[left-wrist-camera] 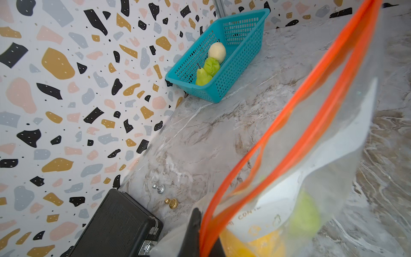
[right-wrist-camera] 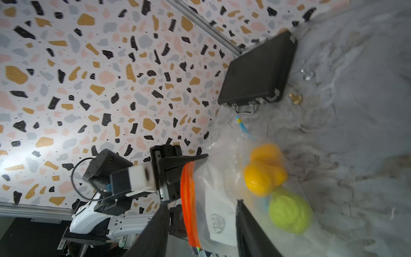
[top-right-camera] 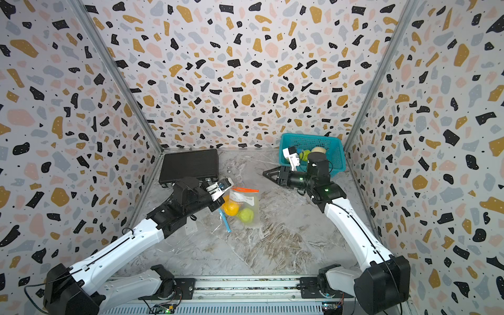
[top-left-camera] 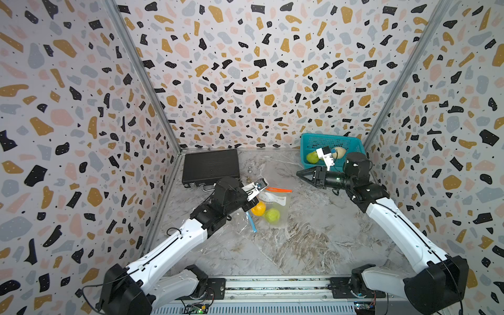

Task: Open the zip-top bag and take out the pear
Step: Place the zipper food storage bag at the center of the board.

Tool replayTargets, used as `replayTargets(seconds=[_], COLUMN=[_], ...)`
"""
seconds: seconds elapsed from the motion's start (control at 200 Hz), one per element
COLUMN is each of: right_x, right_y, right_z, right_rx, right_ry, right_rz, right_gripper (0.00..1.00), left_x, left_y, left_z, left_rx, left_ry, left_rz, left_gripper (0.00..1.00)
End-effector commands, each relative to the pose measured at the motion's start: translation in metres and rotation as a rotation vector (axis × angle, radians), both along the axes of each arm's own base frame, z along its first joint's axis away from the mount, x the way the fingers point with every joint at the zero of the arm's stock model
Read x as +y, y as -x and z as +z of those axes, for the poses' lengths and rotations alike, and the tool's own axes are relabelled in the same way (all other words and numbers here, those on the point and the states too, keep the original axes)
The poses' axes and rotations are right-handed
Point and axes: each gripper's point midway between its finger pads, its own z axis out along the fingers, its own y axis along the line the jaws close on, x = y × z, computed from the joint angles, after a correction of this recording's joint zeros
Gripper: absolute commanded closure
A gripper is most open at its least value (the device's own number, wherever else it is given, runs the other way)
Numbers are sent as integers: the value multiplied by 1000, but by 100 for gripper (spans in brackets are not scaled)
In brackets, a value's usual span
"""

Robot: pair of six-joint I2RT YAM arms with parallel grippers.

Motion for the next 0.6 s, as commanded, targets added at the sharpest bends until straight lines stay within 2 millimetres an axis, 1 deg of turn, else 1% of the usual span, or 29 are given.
replayTargets(seconds=[0.0,0.075,0.13,0.2,0.25,0.285,0.32,0.4,0.451,0.521,0.566,0.596], right_x=[4,2,3,0,-4,-7,-6,-5,-7,-12,-13,-13], right_y=[25,36,48,60,63,61,60,50,40,25,18,14], right_z=[-21,-24,-27,-29,-35,-38,-40,-33,-26,-13,-5,-2], right_rx=[138,159,164,157,148,138,134,111,86,70,52,44], right_ry=[17,38,69,111,153,185,202,222,222,203,193,189], right_rz=[1,-23,0,8,7,-3,7,13,-3,-28,-29,-26], right_gripper=[49,49,48,48,48,48,48,48,48,47,47,47], left_x=[-2,-9,-13,-5,3,6,10,23,38,56,61,61], left_y=[-10,-12,-13,-22,-31,-36,-43,-57,-67,-76,-78,-78], left_z=[6,-4,-10,-8,-3,0,6,22,32,42,49,53], left_rx=[-91,-93,-96,-120,-137,-138,-136,-130,-137,-143,-150,-159], left_ry=[5,-17,-37,-18,6,6,7,-3,6,21,26,28], left_rz=[104,135,157,254,312,326,343,387,430,476,490,489], left_gripper=[100,100,100,100,100,100,100,100,100,100,100,100])
